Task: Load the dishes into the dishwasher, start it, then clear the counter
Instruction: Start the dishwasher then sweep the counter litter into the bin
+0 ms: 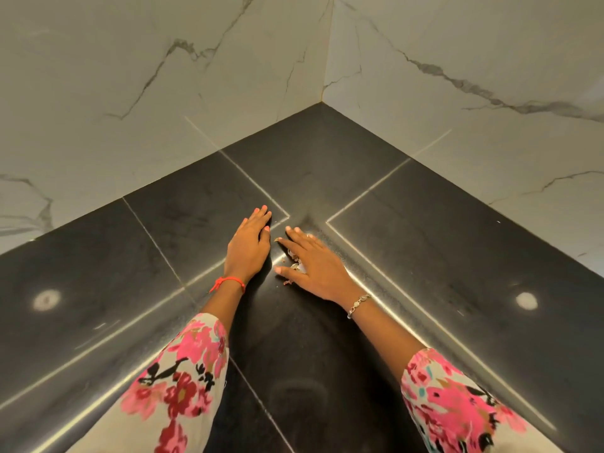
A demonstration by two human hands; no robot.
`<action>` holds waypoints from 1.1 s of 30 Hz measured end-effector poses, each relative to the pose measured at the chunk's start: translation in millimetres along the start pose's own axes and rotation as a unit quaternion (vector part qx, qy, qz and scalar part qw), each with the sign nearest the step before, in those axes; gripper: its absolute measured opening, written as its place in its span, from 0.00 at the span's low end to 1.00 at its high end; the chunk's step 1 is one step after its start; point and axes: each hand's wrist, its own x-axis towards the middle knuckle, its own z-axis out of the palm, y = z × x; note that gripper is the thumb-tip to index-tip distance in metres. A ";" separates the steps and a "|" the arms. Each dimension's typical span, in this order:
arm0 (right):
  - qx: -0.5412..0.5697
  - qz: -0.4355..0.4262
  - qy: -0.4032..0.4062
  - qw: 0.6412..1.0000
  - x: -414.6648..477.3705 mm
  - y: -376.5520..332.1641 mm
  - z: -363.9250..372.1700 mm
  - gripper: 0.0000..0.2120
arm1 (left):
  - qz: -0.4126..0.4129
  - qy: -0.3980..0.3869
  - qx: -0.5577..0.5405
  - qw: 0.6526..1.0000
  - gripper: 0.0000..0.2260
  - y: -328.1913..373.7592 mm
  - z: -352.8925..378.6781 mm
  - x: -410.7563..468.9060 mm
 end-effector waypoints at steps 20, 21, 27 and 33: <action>0.138 0.085 0.220 0.962 -56.2 -47.1 6.1 0.12 | -0.278 0.104 -0.651 0.698 0.16 47.7 -17.4 -96.4; 0.205 0.135 0.245 0.938 -52.9 -51.3 1.3 0.10 | -0.296 0.101 -0.673 0.670 0.17 48.4 -17.5 -97.0; 0.316 0.111 0.194 0.922 -48.7 -93.3 -13.5 0.10 | -0.372 0.028 -0.761 0.531 0.17 57.2 -17.9 -89.7; 0.199 0.062 0.025 0.978 -33.1 -111.1 -1.1 0.19 | -0.331 0.032 -0.818 0.469 0.18 61.6 -17.2 -80.8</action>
